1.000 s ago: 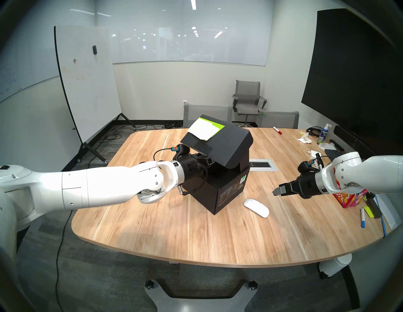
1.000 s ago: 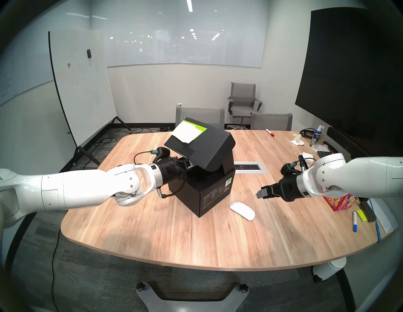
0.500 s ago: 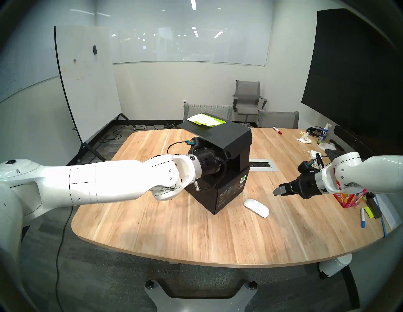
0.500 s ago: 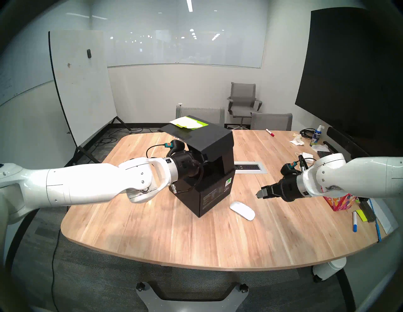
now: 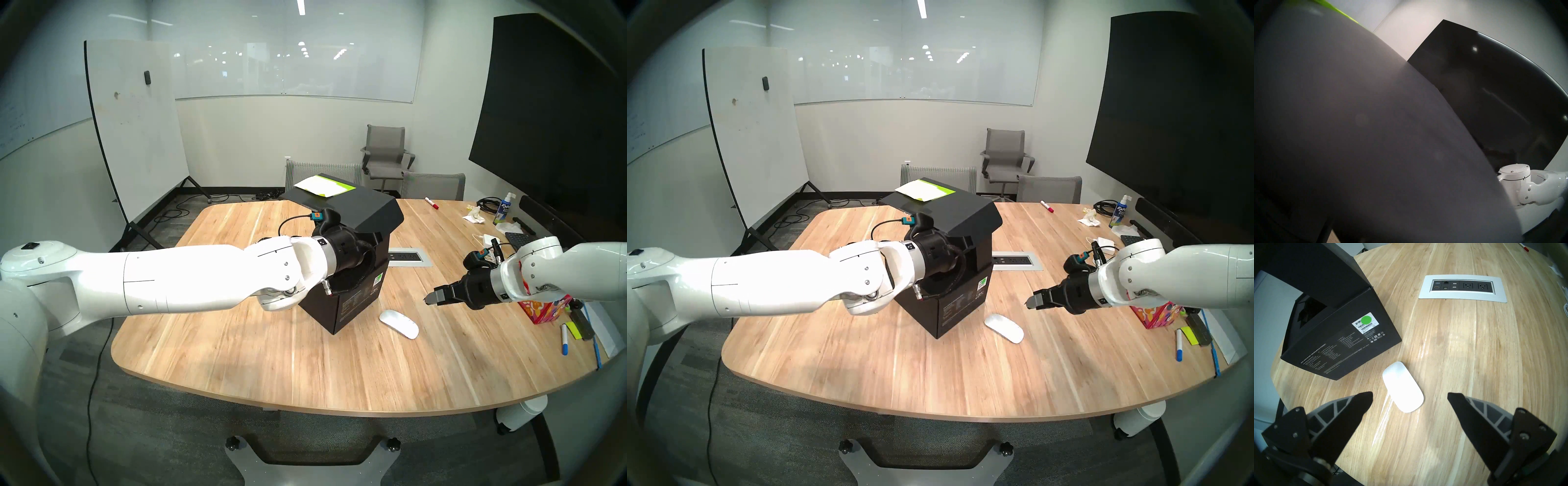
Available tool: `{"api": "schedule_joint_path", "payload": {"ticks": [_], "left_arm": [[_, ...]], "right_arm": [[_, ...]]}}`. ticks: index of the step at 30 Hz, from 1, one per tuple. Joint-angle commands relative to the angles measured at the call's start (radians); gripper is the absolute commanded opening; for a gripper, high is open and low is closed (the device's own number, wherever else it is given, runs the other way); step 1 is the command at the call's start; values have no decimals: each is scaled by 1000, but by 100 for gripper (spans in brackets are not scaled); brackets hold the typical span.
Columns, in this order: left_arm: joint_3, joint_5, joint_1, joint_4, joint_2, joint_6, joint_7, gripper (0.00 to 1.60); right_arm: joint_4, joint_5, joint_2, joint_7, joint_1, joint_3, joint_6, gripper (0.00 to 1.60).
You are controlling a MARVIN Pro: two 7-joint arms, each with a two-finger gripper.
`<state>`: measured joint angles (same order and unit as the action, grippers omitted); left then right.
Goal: Open the box and place the mouse inside
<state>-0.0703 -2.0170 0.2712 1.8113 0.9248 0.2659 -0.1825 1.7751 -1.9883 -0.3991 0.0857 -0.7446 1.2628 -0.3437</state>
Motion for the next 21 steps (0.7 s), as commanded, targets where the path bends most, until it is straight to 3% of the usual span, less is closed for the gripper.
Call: {"api": "schedule_joint_path", "payload": {"ticks": [1, 21], "left_arm": [[30, 8, -29, -8, 78, 21, -24, 0], [49, 12, -41, -133, 244, 22, -100, 0]], "right_arm": [[2, 2, -2, -1, -13, -8, 1, 160], [2, 2, -2, -1, -13, -8, 1, 160]]}}
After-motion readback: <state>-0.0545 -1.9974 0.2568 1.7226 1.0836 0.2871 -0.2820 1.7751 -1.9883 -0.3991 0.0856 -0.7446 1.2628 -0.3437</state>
